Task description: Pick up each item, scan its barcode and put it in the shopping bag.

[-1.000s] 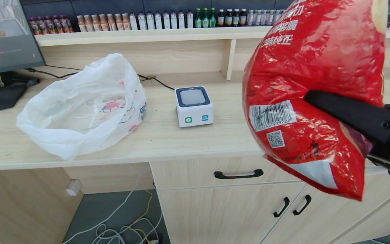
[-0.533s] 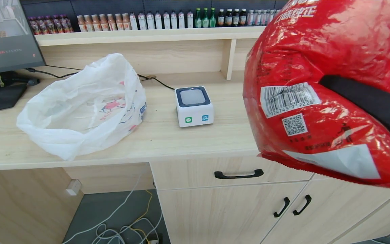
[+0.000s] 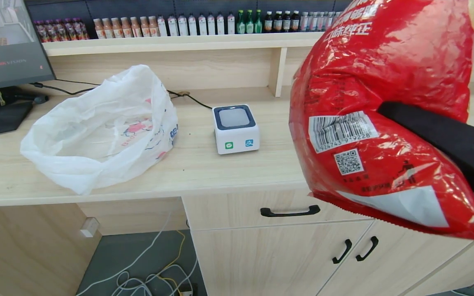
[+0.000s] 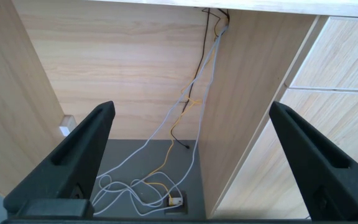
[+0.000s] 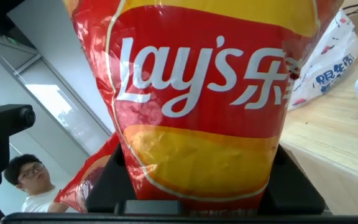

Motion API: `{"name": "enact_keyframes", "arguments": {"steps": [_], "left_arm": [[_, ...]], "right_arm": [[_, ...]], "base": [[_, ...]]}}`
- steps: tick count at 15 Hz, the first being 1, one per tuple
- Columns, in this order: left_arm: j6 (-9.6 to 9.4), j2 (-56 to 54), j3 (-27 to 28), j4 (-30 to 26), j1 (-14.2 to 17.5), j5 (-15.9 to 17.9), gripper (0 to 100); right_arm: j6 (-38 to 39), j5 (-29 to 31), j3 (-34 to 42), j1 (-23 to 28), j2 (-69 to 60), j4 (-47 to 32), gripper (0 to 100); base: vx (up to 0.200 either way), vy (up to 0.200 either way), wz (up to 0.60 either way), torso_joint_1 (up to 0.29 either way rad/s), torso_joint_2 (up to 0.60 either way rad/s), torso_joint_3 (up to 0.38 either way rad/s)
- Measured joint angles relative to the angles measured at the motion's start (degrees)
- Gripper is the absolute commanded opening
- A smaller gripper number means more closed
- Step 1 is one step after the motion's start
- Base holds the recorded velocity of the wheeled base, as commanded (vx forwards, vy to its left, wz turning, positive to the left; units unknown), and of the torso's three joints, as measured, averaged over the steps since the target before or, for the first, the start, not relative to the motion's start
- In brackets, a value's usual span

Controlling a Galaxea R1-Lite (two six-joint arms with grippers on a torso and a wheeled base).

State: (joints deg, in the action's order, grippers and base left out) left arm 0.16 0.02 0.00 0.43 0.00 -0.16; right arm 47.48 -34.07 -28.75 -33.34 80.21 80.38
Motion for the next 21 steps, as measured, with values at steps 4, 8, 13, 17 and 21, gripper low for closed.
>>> {"name": "enact_keyframes", "arguments": {"steps": [4, 8, 13, 17, 21], "left_arm": [[0.00, 0.00, 0.00, 0.00, 0.00, 0.00, 100], [0.00, 0.00, 0.00, 0.00, 0.00, 0.00, 100], [0.00, 0.00, 0.00, 0.00, 0.00, 0.00, 100], [0.00, 0.00, 0.00, 0.00, 0.00, 0.00, 100], [0.00, 0.00, 0.00, 0.00, 0.00, 0.00, 100]], "right_arm": [[0.00, -0.02, 0.77, -0.45, 0.02, 0.72, 0], [-0.16, -0.49, 1.82, -0.50, -0.01, 0.83, 0], [-2.65, -1.07, 2.60, -0.26, 0.24, 1.37, 0], [-8.29, -6.11, 3.19, 2.21, 1.21, 1.29, 0], [-19.65, -15.32, 1.83, 6.11, 2.96, -1.26, 0]], "base": [[0.000, 0.000, 0.00, 0.000, 0.00, 0.000], [0.000, 0.000, 0.00, 0.000, 0.00, 0.000], [0.000, 0.000, 0.00, 0.000, 0.00, 0.000], [0.000, 0.000, 0.00, 0.000, 0.00, 0.000], [0.000, 0.000, 0.00, 0.000, 0.00, 0.000]]}}
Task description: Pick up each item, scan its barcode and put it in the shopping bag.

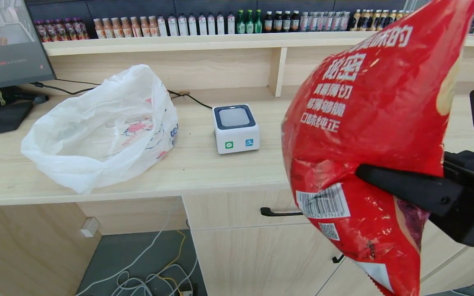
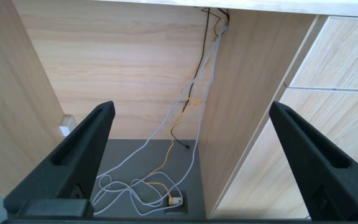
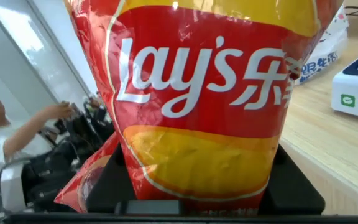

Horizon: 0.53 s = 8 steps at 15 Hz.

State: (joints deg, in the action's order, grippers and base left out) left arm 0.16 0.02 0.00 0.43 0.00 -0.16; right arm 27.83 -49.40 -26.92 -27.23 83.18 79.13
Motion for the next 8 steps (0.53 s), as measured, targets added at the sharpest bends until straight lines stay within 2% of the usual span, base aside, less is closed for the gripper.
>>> {"name": "enact_keyframes", "arguments": {"steps": [2, 3, 5, 7, 8], "left_arm": [[0.00, 0.00, 0.00, -0.02, 0.00, 0.00, 100], [0.00, 0.00, 0.00, -0.07, 0.00, 0.00, 100], [0.00, 0.00, 0.00, -0.07, 0.00, 0.00, 100], [0.00, 0.00, 0.00, -0.07, 0.00, 0.00, 100], [-0.02, 0.00, 0.00, -0.05, 0.00, 0.00, 100]], "right_arm": [[-8.11, 0.32, -1.05, 1.39, 0.37, -7.12, 0], [-11.36, 2.82, -1.50, 1.57, 0.28, -10.40, 0], [-16.20, 10.36, -2.79, 1.33, -0.33, -17.23, 0], [-21.70, 23.50, -6.46, 0.11, -1.95, -30.14, 0], [-25.89, 28.82, -9.19, -0.73, -2.91, -34.22, 0]], "base": [[0.000, 0.000, 0.00, 0.000, 0.00, 0.000], [0.000, 0.000, 0.00, 0.000, 0.00, 0.000], [0.000, 0.000, 0.00, 0.000, 0.00, 0.000], [0.000, 0.000, 0.00, 0.000, 0.00, 0.000], [0.000, 0.000, 0.00, 0.000, 0.00, 0.000]]}}
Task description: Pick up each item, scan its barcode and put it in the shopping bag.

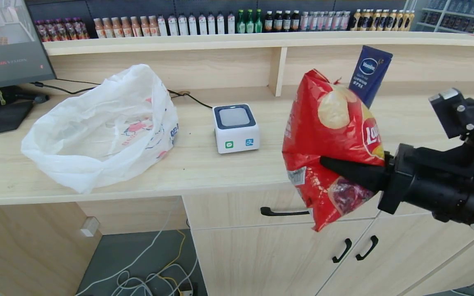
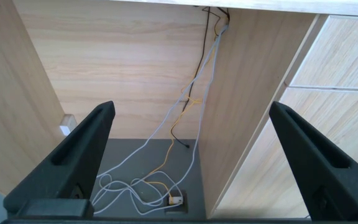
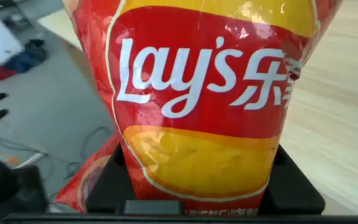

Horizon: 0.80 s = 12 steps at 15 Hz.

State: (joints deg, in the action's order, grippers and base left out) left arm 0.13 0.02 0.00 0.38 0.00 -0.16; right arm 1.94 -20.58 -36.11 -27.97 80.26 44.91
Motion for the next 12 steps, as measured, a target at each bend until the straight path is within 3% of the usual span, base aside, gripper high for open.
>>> {"name": "enact_keyframes", "arguments": {"steps": [2, 5, 8, 12], "left_arm": [[0.02, 0.00, 0.00, 0.05, 0.00, 0.00, 100], [0.02, 0.00, 0.00, -0.06, 0.00, 0.00, 100], [0.02, 0.00, 0.00, -0.20, 0.00, 0.06, 100], [0.02, 0.00, 0.00, -0.22, 0.00, 0.06, 100]], "right_arm": [[-9.37, 9.74, -3.30, -0.74, -0.74, -1.15, 0], [-16.71, 15.93, -2.73, -1.79, -0.74, 2.72, 0], [-16.99, 23.86, -0.41, -2.02, -0.83, 6.68, 0], [-15.64, 30.01, 1.08, -3.10, -0.59, 10.18, 0]], "base": [[0.000, 0.000, 0.00, 0.000, 0.00, 0.000], [0.000, 0.000, 0.00, 0.000, 0.00, 0.000], [0.000, 0.000, 0.00, 0.000, 0.00, 0.000], [0.000, 0.000, 0.00, 0.000, 0.00, 0.000]]}}
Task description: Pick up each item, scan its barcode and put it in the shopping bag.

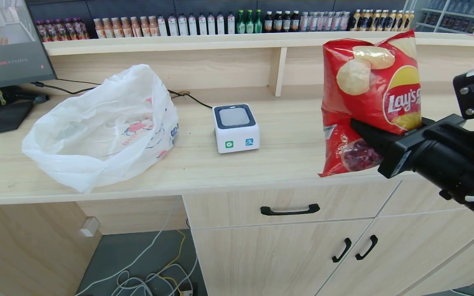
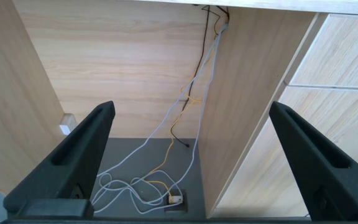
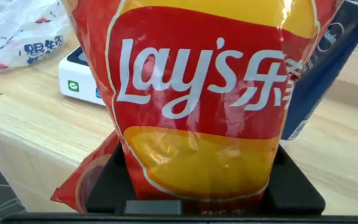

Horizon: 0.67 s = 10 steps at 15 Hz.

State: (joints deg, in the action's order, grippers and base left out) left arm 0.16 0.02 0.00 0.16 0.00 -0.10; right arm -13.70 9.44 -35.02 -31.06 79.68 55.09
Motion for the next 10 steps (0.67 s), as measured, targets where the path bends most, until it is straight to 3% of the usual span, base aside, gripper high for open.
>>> {"name": "enact_keyframes", "arguments": {"steps": [10], "left_arm": [[0.00, 0.00, 0.00, -0.09, -0.02, 0.00, 100]], "right_arm": [[5.91, 2.27, -5.63, 1.29, 3.95, 1.16, 0]], "base": [[0.000, 0.000, 0.00, 0.000, 0.00, 0.000]]}}
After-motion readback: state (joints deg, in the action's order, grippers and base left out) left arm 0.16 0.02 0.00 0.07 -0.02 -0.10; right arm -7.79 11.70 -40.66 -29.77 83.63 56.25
